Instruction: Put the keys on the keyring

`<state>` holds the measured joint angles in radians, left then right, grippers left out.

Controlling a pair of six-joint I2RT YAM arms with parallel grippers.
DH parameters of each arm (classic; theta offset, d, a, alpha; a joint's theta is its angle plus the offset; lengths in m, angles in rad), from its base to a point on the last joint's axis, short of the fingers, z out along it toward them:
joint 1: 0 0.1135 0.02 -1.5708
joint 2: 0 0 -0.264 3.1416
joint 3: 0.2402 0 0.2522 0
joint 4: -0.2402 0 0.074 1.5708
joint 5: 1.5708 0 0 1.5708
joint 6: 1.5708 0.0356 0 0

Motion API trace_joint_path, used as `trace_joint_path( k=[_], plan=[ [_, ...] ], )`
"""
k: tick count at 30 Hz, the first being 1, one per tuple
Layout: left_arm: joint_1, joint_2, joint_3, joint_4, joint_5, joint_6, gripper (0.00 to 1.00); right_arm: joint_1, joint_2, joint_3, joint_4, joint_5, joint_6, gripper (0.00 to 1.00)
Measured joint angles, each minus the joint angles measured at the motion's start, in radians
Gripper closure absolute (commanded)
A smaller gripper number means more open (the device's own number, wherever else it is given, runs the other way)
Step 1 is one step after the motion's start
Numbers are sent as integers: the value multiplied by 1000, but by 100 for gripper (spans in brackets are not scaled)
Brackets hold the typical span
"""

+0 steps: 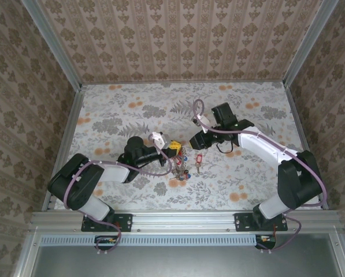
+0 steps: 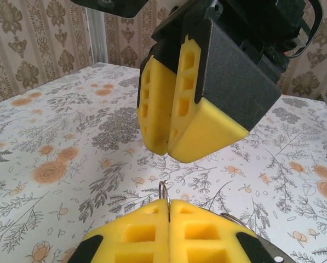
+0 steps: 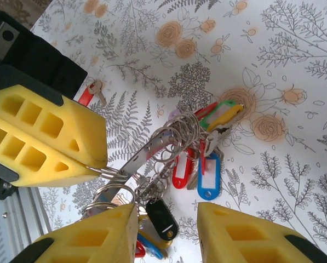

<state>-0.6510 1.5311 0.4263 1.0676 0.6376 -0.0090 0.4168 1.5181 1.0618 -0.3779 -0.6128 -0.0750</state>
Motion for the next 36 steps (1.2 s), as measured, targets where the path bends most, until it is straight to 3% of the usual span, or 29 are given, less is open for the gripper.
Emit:
trace_joint_path(
  k=[5,10,17,24,33,36],
  plan=[
    [19,0,9,-16,53,-16,100,0,-62,-93,123,-21,-47,65],
    [33,0,23,-36,114,-34,100,0,-148,-216,253,-78,-206,64],
    [38,0,49,-47,186,-52,100,0,-106,-156,268,-161,-399,64],
    [38,0,55,-50,217,-63,100,0,-23,-128,262,-249,-493,64],
    [53,0,56,-52,227,-68,100,0,3,-115,233,-286,-535,99],
    [59,-1,57,-66,229,-67,94,0,3,-113,220,-288,-543,100]
  ],
)
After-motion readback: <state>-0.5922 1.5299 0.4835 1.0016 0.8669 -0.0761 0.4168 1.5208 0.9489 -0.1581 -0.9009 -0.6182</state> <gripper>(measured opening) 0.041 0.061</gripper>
